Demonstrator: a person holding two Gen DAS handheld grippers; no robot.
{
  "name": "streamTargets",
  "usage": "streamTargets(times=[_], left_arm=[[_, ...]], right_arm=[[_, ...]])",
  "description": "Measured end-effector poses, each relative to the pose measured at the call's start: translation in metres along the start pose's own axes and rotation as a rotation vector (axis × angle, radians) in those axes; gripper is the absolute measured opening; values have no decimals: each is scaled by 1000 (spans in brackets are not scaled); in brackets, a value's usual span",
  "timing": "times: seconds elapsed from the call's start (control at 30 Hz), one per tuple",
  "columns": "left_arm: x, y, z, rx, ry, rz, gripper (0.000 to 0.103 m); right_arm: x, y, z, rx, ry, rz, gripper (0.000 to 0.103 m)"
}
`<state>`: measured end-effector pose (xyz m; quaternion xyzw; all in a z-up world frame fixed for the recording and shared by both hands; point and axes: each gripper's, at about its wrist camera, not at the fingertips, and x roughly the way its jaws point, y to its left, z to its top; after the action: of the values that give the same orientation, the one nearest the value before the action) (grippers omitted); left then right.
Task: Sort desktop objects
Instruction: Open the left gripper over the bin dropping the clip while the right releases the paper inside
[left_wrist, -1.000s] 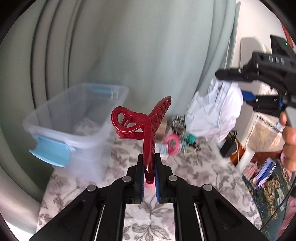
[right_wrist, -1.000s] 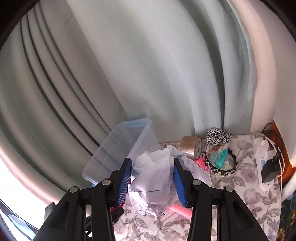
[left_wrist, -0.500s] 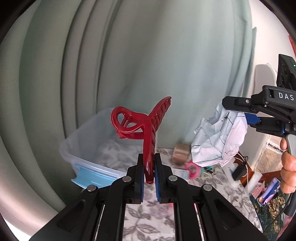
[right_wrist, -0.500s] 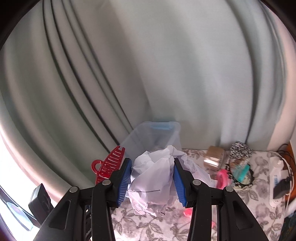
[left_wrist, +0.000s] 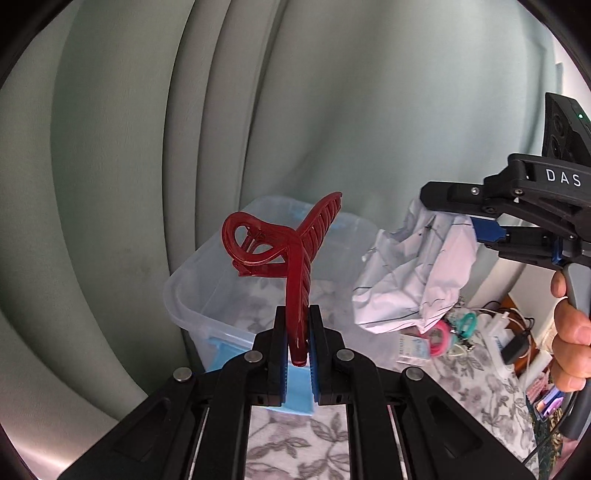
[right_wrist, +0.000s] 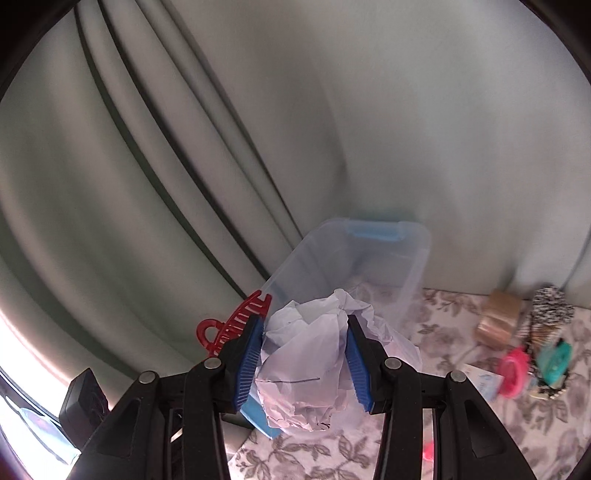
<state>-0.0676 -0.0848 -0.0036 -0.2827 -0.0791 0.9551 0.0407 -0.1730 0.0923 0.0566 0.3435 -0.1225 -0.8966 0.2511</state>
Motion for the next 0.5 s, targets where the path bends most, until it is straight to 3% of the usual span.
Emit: streamTargets(times=[0.5], left_arm=[[56, 7, 6, 10, 80, 15, 10]], right_arm=[[86, -7, 1, -12, 113, 74, 44]])
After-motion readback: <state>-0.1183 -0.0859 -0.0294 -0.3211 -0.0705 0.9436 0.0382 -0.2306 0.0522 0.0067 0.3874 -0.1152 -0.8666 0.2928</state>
